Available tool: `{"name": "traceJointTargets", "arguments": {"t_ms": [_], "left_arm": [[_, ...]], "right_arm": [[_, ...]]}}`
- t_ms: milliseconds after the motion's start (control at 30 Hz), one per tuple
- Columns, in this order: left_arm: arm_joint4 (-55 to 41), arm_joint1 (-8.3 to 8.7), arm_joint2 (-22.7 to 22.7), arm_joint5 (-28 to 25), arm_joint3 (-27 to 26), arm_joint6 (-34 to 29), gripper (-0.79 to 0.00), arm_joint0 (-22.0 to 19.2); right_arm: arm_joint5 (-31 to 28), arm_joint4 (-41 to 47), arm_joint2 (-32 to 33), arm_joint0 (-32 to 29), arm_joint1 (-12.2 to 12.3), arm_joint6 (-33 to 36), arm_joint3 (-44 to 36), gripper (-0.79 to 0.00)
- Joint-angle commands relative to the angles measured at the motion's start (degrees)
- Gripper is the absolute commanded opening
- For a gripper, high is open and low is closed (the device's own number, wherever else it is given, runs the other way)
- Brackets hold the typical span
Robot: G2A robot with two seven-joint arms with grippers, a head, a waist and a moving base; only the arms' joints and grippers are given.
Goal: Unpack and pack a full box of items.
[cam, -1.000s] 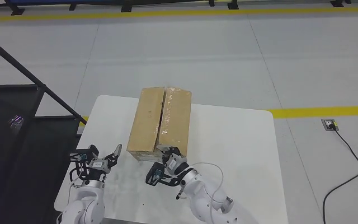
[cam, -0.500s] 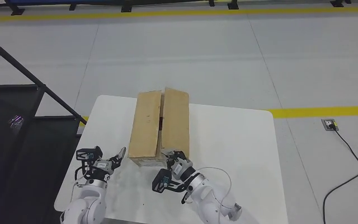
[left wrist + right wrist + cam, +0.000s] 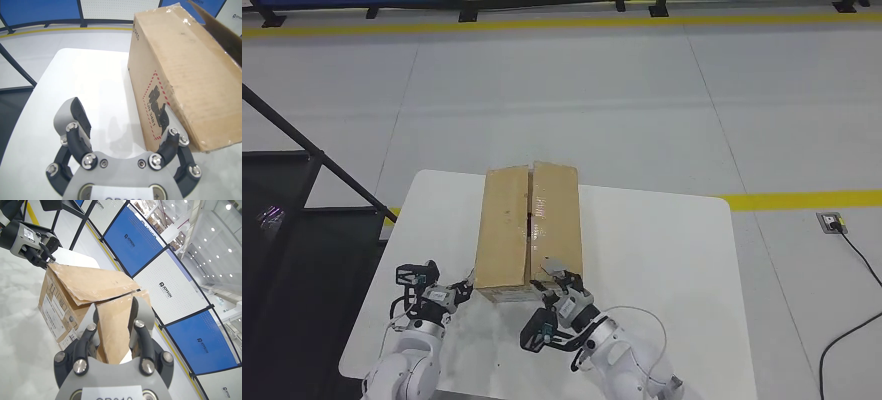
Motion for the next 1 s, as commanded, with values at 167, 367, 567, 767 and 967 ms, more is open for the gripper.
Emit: {"name": "traceJointTargets", "arguments": {"t_ms": [167,367,567,767,967], "left_arm": [[0.2,0.06,-0.2,-2.1,-0.7,0.7,0.0,0.9],[0.8,0.06,0.3,-4.1,-1.1,0.9,0.0,1.3],[2.3,0.08,1.2,-5.8,-1.2,0.7,0.0,1.4],[4.0,0.17,2.3,-8.9,-1.7,1.0,0.0,1.5],[5.0,0.12,3.5,-10.5,-2.0,3.2,0.0,1.8]], "right_arm": [[-3.7,5.9,2.4,-1.5,0.4,-7.5,-2.4,0.0],[-7.7,12.7,5.9,-2.7,1.1,-18.4,-2.9,0.0],[-7.5,12.6,6.3,-2.9,1.2,-18.9,-3.0,0.0],[-8.3,13.0,6.0,-3.3,1.2,-17.5,-3.4,0.0],[-16.6,22.3,6.2,-4.1,1.1,-16.2,-3.1,0.0]]}}
